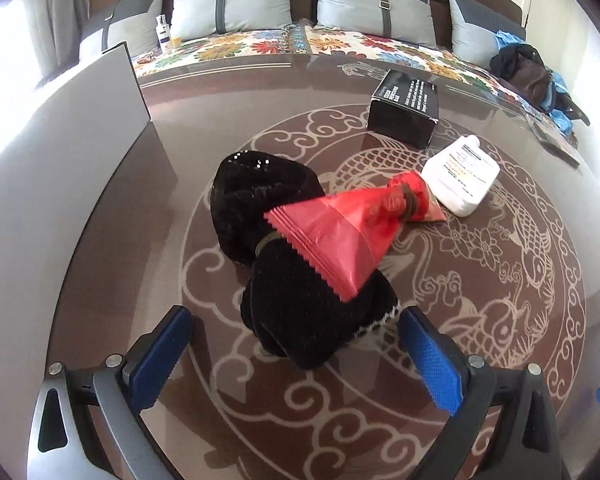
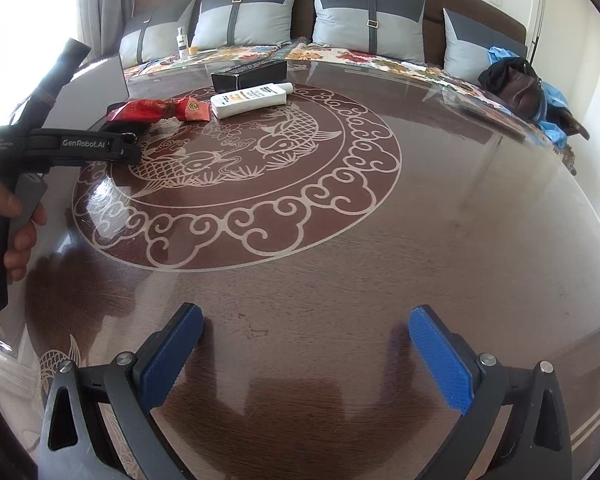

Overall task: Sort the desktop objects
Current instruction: 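Grasp the black sequined pouch with the left gripper, then close the right gripper on the red candy wrapper while the left gripper holds the pouch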

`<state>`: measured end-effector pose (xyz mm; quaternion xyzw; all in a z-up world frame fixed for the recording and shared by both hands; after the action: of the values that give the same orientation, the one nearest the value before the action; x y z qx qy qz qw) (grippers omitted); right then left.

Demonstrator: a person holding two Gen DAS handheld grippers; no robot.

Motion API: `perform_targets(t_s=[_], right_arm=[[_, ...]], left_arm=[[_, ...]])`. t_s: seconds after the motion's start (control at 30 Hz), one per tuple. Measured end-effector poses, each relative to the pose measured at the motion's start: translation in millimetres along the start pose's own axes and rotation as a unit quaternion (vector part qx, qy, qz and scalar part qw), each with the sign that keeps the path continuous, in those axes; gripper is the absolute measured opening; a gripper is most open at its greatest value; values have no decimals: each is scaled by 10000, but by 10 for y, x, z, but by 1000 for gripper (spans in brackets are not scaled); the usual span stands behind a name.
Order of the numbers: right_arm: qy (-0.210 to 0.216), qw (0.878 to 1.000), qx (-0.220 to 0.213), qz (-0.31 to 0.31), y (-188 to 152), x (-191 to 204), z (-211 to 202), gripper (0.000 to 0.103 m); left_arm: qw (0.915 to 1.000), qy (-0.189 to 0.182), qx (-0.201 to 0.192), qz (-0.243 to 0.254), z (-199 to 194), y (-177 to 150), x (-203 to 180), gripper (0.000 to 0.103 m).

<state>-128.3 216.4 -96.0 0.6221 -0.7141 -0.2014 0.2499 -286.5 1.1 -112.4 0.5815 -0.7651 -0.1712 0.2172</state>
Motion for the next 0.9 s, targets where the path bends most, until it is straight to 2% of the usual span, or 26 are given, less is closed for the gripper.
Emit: perform_targets(t_s=[0.03, 0.1, 0.17, 0.3, 0.5, 0.57, 0.9], right_arm=[[-1, 10000, -1, -1, 0, 0, 0, 103], [-1, 10000, 0, -1, 1, -1, 1, 103], [-2, 10000, -1, -2, 0, 2, 0, 103], [-2, 10000, -2, -3, 2, 0, 2, 103], [-88, 9999, -48, 12, 2, -20, -9, 103], [-94, 9999, -52, 7, 3, -17, -11, 103], [-197, 9997, -116, -61, 2, -9, -26, 103]], left_arm=[[9999, 37, -100, 46, -4, 36, 18, 93], [9995, -2, -267, 156, -43, 82, 32, 58], [9990, -59, -314, 316, -82, 82, 17, 39], [9974, -176, -373, 584, -225, -120, -16, 36], [9953, -302, -531, 748, -657, -810, -89, 36], [9954, -299, -540, 730, -736, -949, -80, 36], [9956, -241, -647, 628, -824, -1132, -47, 36]])
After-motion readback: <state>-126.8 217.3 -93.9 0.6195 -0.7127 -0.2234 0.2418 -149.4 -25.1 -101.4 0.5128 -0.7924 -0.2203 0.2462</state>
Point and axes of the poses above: each gripper's, at about its wrist camera, not at the fingertips, and z roughly the way its jaws point, x to its left, y to its top, the point moved 7 cm from there along z, roughly the way its jaws point, and after that the axes turned 15 degrees about z, right-handed, at the moved point
